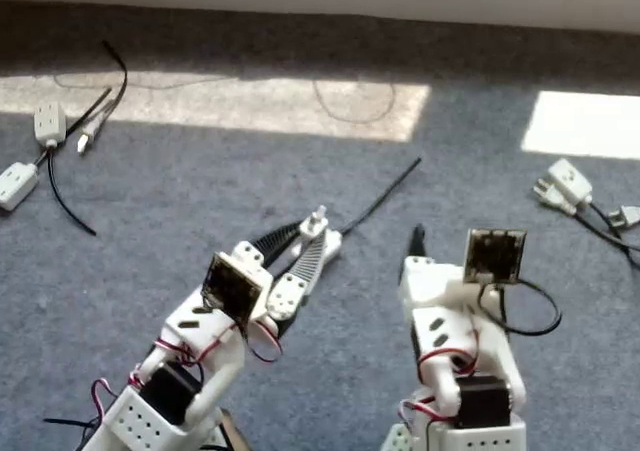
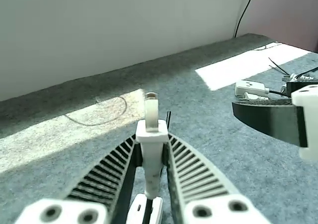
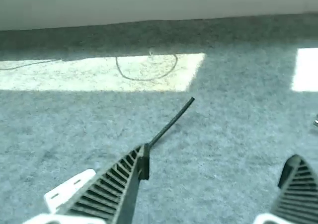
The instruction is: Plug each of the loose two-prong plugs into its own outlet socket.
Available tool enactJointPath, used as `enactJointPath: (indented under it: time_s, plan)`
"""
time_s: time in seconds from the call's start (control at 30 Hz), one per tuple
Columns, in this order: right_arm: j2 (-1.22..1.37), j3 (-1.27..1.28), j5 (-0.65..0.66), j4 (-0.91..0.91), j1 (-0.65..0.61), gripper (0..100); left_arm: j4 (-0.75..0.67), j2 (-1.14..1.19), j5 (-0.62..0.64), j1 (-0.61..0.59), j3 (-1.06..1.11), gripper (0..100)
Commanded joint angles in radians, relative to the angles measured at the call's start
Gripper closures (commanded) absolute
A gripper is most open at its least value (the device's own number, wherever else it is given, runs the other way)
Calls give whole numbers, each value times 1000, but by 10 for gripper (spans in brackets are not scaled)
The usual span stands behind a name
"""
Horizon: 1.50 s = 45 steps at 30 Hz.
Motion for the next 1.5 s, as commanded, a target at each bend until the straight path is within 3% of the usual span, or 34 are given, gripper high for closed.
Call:
enactJointPath:
  time_s: [0.0,0.2,0.43,0.53,0.7,0.97,1.23,1.47]
  plan:
    - [-4,-137,-5,-31,-87,602,0,-8,9,28,15,993]
    - [2,-308,-5,-30,-197,624,21,-8,9,71,15,993]
    - [-4,-417,-5,-64,-374,849,55,-8,8,173,15,993]
    - [-4,-397,-5,-131,-449,906,54,-8,8,176,15,993]
    - [-5,-286,0,-136,-527,915,52,-8,8,176,15,993]
    - [-4,-1,2,-340,-513,915,49,-10,8,174,15,993]
    - [-1,117,2,-437,-294,915,49,-12,8,168,12,993]
    - [4,240,2,-558,-274,915,49,-12,6,166,8,993]
